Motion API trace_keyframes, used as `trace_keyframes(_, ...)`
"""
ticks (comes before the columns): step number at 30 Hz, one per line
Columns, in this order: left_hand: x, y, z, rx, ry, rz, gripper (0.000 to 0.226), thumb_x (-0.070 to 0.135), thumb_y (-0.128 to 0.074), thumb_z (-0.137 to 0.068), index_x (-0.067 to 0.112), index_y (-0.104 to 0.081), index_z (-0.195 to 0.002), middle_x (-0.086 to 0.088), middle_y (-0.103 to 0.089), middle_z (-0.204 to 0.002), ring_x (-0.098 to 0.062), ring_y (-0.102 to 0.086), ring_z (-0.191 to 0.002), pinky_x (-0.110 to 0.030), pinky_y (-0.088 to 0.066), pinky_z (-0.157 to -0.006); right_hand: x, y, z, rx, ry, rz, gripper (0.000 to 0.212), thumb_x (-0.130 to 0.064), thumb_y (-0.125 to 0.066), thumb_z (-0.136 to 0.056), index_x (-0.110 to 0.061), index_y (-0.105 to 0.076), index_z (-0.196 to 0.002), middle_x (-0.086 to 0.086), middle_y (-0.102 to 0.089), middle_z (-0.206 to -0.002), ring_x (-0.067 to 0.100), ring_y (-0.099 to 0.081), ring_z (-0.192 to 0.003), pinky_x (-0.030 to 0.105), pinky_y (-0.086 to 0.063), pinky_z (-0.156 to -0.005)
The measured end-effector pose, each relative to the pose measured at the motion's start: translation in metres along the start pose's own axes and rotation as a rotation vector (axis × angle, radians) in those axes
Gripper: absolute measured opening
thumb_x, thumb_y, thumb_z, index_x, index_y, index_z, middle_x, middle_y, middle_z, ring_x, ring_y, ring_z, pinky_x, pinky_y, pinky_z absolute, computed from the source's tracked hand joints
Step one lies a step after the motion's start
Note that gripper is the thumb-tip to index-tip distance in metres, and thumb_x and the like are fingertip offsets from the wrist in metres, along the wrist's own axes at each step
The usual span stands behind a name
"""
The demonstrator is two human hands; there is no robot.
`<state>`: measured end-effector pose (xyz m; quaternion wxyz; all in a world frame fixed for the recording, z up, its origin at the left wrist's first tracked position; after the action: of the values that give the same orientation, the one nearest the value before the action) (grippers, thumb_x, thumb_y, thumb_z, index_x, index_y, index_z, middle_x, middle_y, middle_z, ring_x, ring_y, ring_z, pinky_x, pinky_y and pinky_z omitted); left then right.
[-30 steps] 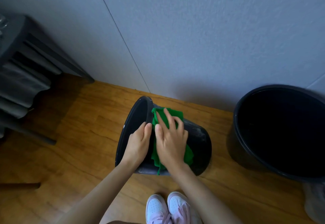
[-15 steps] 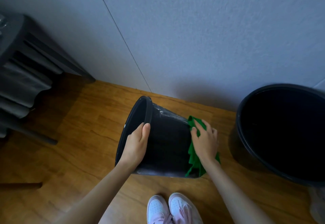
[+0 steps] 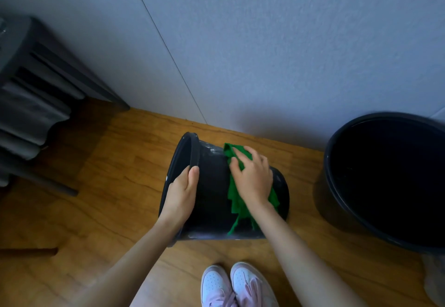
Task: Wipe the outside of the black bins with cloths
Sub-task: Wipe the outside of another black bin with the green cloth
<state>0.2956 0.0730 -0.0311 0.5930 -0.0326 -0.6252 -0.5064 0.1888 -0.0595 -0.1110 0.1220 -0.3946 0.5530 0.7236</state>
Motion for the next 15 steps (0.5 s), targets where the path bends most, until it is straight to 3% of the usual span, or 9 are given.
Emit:
trace_keyframes(2, -0.006, 0.005, -0.001, 0.008, 0.024, 0.011, 0.049, 0.034, -0.028, -0.101, -0.006, -0.052, -0.087, -0.012, -0.053, -0.077, -0.019, -0.048, -0.071, -0.031, -0.039, -0.065, 0.041, 0.000, -0.009, -0.006, -0.117, 0.034, 0.034, -0.036, -0.045, -0.092, -0.034, -0.060, -0.123, -0.009, -0.047, -0.138, 0.022, -0.040, -0.122, 0.037, -0.037, -0.095)
trace_keyframes(4, -0.008, 0.006, -0.001, 0.009, 0.027, 0.004, 0.050, 0.035, -0.027, -0.101, -0.006, -0.053, -0.093, -0.017, -0.056, -0.082, -0.020, -0.051, -0.075, -0.030, -0.040, -0.066, 0.078, 0.003, -0.010, -0.013, -0.220, 0.030, 0.033, -0.034, -0.046, -0.093, -0.031, -0.060, -0.122, -0.006, -0.047, -0.138, 0.025, -0.038, -0.123, 0.041, -0.038, -0.098)
trace_keyframes(7, -0.004, 0.003, 0.001, -0.013, 0.008, -0.001, 0.045, 0.035, -0.027, -0.101, 0.002, -0.054, -0.086, -0.007, -0.056, -0.077, -0.015, -0.053, -0.072, -0.026, -0.041, -0.064, 0.099, 0.007, 0.001, -0.005, -0.265, 0.028, 0.034, -0.031, -0.045, -0.095, -0.027, -0.058, -0.126, -0.001, -0.045, -0.139, 0.026, -0.035, -0.124, 0.045, -0.041, -0.096)
trace_keyframes(12, 0.001, 0.002, 0.003, -0.006, -0.003, 0.005, 0.037, 0.029, -0.028, -0.101, 0.016, -0.049, -0.075, 0.003, -0.053, -0.071, -0.007, -0.052, -0.066, -0.011, -0.039, -0.054, 0.033, 0.013, 0.037, 0.136, -0.034, -0.027, 0.033, -0.029, -0.050, -0.091, -0.024, -0.062, -0.121, 0.006, -0.053, -0.132, 0.030, -0.044, -0.116, 0.042, -0.047, -0.083)
trace_keyframes(15, 0.003, 0.002, 0.004, 0.005, -0.030, -0.009, 0.038, 0.028, -0.031, -0.101, 0.016, -0.043, -0.068, 0.004, -0.047, -0.062, -0.005, -0.046, -0.054, -0.010, -0.036, -0.047, -0.041, 0.014, 0.050, 0.177, 0.141, -0.047, 0.041, -0.039, -0.040, -0.087, -0.028, -0.063, -0.119, 0.002, -0.056, -0.127, 0.028, -0.049, -0.112, 0.039, -0.048, -0.079)
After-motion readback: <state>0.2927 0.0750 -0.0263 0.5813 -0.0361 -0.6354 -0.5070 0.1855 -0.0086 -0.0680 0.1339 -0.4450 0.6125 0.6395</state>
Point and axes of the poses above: each hand's wrist, its own z-axis away from the middle knuckle, its own y-axis out of the back of the hand, x = y × z, the point moved 9 cm from there along -z, towards the middle knuckle
